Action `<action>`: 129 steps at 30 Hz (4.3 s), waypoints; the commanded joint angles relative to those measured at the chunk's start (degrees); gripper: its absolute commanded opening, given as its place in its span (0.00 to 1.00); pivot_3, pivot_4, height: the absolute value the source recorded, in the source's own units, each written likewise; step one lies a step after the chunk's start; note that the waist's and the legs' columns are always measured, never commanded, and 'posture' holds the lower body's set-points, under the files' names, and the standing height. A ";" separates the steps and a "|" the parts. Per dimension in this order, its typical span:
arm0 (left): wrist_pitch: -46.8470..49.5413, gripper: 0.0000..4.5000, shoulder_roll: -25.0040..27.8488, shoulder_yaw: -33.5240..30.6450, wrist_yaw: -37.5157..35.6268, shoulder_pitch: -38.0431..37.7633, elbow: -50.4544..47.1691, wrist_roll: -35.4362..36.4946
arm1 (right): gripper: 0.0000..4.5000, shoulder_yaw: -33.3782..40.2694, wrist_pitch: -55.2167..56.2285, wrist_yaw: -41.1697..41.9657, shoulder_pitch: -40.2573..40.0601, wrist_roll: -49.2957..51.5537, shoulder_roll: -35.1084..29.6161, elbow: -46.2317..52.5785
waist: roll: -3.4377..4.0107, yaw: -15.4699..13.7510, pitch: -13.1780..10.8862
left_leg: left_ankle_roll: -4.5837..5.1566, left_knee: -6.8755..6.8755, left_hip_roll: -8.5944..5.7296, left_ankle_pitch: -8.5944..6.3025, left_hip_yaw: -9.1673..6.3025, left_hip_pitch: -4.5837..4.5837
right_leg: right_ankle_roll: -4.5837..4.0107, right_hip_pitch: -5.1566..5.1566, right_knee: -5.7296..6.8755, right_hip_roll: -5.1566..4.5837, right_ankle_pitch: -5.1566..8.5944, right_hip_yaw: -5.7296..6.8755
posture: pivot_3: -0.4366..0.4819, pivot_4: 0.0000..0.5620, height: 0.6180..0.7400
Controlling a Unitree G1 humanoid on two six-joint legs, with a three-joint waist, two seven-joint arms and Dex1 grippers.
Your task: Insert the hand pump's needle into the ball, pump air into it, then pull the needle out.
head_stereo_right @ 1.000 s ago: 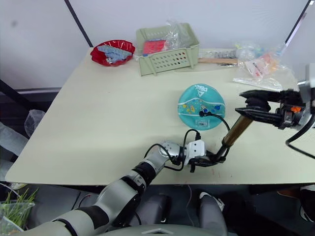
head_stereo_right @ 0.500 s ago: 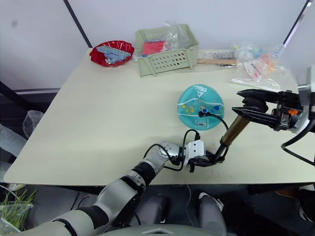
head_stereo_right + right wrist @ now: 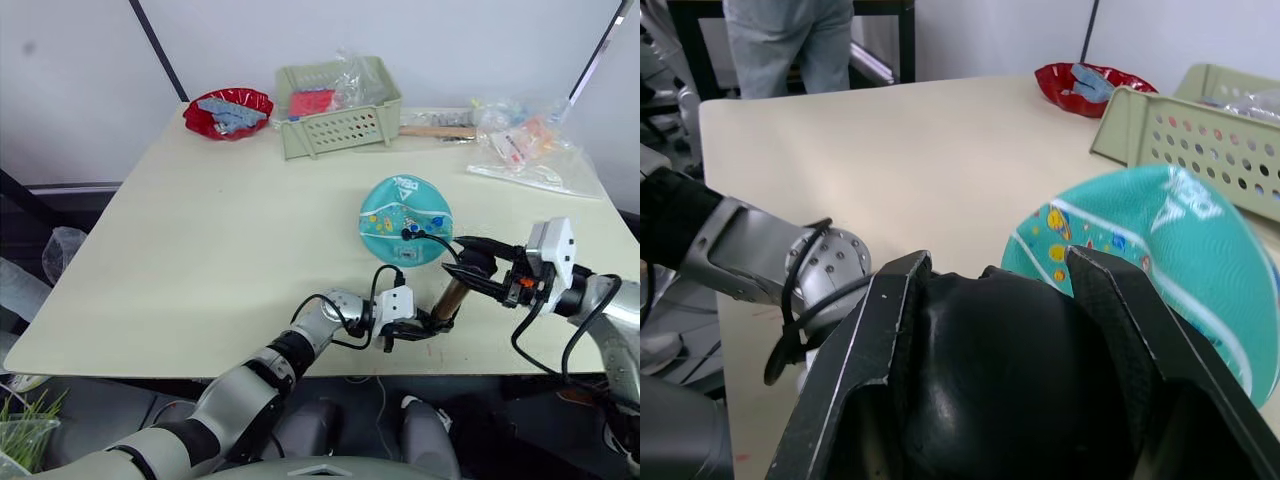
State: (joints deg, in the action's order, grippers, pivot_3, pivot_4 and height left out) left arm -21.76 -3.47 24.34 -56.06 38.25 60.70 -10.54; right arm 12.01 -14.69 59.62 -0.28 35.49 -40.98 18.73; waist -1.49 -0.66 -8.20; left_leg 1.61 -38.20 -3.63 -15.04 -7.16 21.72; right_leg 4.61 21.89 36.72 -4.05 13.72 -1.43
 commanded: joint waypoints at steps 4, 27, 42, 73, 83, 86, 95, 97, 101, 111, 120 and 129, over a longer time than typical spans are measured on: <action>2.32 0.22 1.61 1.30 -0.80 -0.88 2.60 -2.43 | 0.37 -3.60 2.10 1.63 -2.14 -2.19 3.26 -5.04 | 0.03 0.00 0.00 | 0.00 0.00 0.00 0.00 -0.01 0.00 | -0.01 0.00 0.00 0.02 -0.01 0.01 | 0.48 0.27 1.00; 2.12 0.22 2.25 1.24 -1.29 -0.78 2.66 -2.68 | 0.37 18.49 -19.82 -3.13 13.37 28.14 -12.44 6.08 | 0.80 -0.13 -0.64 | 0.02 -0.09 -0.12 0.02 0.03 0.88 | -0.25 0.82 0.02 -0.11 -0.18 -0.03 | 0.48 0.27 1.00; 2.21 0.22 2.09 1.35 -1.12 -0.97 2.74 -2.72 | 0.37 12.94 -19.76 -1.46 7.68 19.86 -13.64 8.67 | 0.62 -0.10 -0.52 | 0.02 -0.08 -0.09 0.01 -0.01 0.88 | -0.25 0.80 0.02 -0.09 -0.17 0.02 | 0.48 0.27 1.00; 3.70 0.22 1.71 1.36 -0.86 -0.19 2.42 -2.76 | 0.36 3.75 -3.31 -0.08 4.43 8.48 -6.50 3.20 | 0.60 -0.03 -0.49 | 0.00 -0.05 0.01 0.00 0.03 0.05 | 0.02 -0.02 -0.05 -0.02 -0.01 -0.01 | 0.48 0.27 1.00; 3.85 0.22 1.86 1.25 -1.11 0.25 2.68 -2.90 | 0.36 14.61 -19.22 -3.32 14.25 23.90 -16.19 6.06 | 0.79 -0.17 -0.64 | 0.02 -0.09 -0.12 0.01 -0.02 0.93 | -0.25 0.82 -0.03 -0.15 -0.18 0.02 | 0.48 0.27 1.00; 3.95 0.22 1.87 1.21 -1.32 0.04 2.50 -2.80 | 0.36 16.86 -22.45 -4.42 17.56 27.06 -18.62 5.19 | 0.80 -0.16 -0.65 | 0.02 -0.09 -0.13 0.01 -0.01 0.93 | -0.25 0.83 -0.02 -0.17 -0.18 0.01 | 0.48 0.27 1.00; 3.70 0.22 2.11 1.44 -1.31 -0.17 2.65 -3.01 | 0.36 18.12 -28.97 -6.75 22.44 31.99 -20.33 4.68 | 0.94 -0.24 -0.78 | 0.02 -0.08 -0.15 0.01 0.06 1.24 | -0.25 1.16 0.01 -0.21 -0.18 -0.02 | 0.48 0.27 1.00; 3.75 0.22 2.04 1.41 -1.28 -0.16 2.57 -2.99 | 0.36 16.73 -28.11 -5.60 18.96 28.53 -19.48 5.84 | 0.94 -0.28 -0.77 | 0.03 -0.05 -0.15 0.01 0.06 1.26 | -0.26 1.19 0.02 -0.21 -0.18 -0.02 | 0.48 0.27 1.00; 3.87 0.22 1.88 1.47 -1.09 -0.19 2.13 -2.87 | 0.36 12.61 -21.93 -2.57 10.61 18.76 -16.74 6.35 | 0.59 -0.24 -0.56 | 0.04 -0.01 -0.13 0.00 0.04 1.14 | -0.26 1.11 0.02 -0.16 -0.18 0.00 | 0.48 0.27 1.00; 3.83 0.22 2.07 1.60 -1.01 -0.02 2.21 -2.95 | 0.36 -3.04 -6.60 0.30 -0.63 0.94 -8.06 2.68 | 0.14 0.02 -0.26 | 0.01 0.06 0.05 -0.01 0.04 0.09 | -0.01 0.13 -0.02 0.03 0.02 0.00 | 0.48 0.27 1.00; 3.97 0.22 2.18 1.72 -0.93 -0.19 1.82 -2.94 | 0.36 -6.34 3.63 2.23 -1.83 -6.05 -4.47 -5.67 | 0.08 -0.03 -0.20 | 0.01 0.06 0.06 -0.01 -0.01 0.04 | -0.05 0.06 -0.04 0.04 0.02 0.05 | 0.48 0.27 1.00; 3.90 0.22 2.26 1.74 -0.85 -0.15 1.82 -2.97 | 0.36 -3.25 3.68 2.86 0.23 -2.87 -4.49 -4.58 | 0.09 -0.04 -0.20 | 0.01 0.06 0.05 -0.01 -0.01 0.05 | -0.05 0.05 -0.04 0.02 0.02 0.03 | 0.48 0.27 1.00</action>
State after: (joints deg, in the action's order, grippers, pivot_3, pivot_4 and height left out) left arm -20.01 -3.01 24.76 -56.42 39.64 59.91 -11.13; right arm 8.02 -9.07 62.07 0.94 32.40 -44.89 15.00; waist -1.40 -0.70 -8.40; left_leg 1.62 -38.14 -3.59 -15.05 -7.18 21.78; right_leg 4.56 21.95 36.68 -4.04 13.75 -1.40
